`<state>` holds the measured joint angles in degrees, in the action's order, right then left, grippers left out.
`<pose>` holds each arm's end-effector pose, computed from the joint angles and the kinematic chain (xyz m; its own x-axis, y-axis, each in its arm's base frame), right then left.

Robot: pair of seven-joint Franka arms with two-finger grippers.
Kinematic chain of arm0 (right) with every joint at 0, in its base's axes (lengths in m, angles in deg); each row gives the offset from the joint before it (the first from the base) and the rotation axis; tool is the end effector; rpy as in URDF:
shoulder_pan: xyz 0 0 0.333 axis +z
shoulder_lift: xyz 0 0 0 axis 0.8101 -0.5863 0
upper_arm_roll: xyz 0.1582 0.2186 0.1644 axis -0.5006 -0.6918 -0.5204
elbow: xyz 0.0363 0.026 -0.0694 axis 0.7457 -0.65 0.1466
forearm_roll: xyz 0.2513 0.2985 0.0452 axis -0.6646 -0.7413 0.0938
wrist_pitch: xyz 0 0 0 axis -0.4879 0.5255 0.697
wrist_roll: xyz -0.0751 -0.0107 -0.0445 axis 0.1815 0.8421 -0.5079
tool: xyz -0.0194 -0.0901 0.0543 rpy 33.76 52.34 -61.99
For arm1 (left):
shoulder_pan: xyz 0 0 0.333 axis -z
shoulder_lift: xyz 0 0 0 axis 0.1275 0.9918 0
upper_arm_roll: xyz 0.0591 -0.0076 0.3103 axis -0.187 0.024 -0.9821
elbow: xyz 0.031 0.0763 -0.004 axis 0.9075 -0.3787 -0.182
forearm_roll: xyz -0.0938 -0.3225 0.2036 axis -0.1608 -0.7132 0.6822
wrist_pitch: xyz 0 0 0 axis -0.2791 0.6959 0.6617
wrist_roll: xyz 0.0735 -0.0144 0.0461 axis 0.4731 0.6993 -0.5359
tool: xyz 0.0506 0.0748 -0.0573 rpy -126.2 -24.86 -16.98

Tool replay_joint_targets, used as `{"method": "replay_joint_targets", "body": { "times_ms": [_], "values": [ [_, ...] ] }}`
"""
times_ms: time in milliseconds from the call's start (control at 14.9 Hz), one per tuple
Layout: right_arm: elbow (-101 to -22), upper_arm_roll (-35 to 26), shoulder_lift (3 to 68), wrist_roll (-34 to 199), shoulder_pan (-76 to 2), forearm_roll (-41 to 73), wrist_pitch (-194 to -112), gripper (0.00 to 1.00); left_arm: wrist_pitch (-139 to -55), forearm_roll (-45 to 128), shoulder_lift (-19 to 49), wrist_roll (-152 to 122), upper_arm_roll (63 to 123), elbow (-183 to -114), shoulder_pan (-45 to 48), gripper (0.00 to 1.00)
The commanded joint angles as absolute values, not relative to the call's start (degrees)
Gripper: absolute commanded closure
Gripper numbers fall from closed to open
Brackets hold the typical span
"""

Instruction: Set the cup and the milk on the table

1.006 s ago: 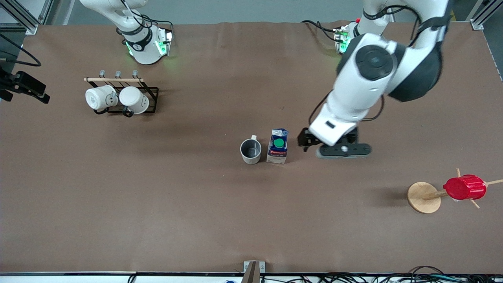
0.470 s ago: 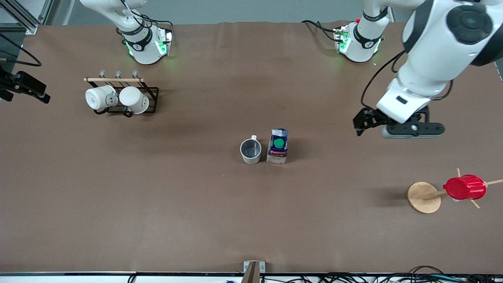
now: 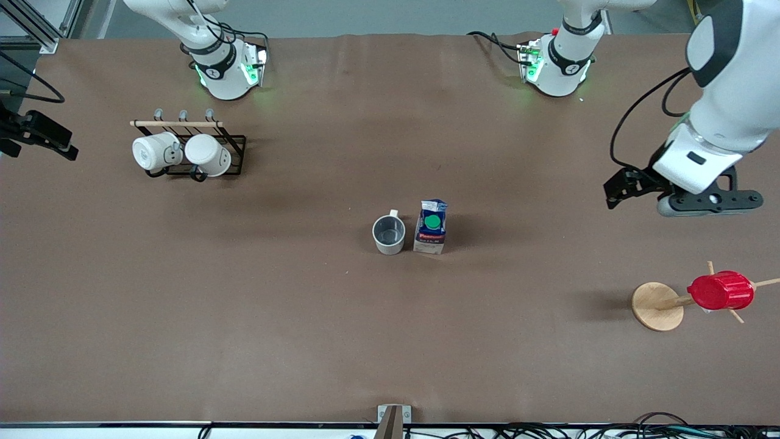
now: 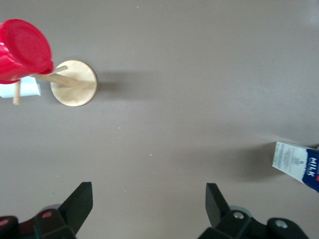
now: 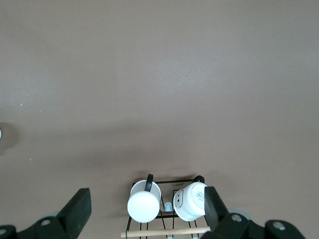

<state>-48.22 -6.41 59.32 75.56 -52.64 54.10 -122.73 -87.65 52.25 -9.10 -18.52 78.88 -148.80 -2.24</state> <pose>0.5420 -0.0216 0.6611 0.9978 -0.0657 0.0079 -0.0658 -0.9976 0.0198 0.5766 -0.0886 0.5523 0.9943 0.0082 0.1060 0.0094 -0.9999 -0.0109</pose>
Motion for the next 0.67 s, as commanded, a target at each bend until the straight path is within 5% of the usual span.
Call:
{"method": "replay_joint_targets", "body": {
  "times_ms": [0,604],
  "values": [
    [-48.0,-6.9,59.3,75.9,-53.3,52.9,-122.4,0.00,-87.3,51.5,-10.1,-17.3,79.2,-149.4,-3.2,0.00],
    [-48.0,-6.8,59.3,76.2,-53.4,51.5,-122.2,0.00,-83.5,51.6,-9.0,-16.9,79.2,-144.2,-3.4,0.00]
  ]
}}
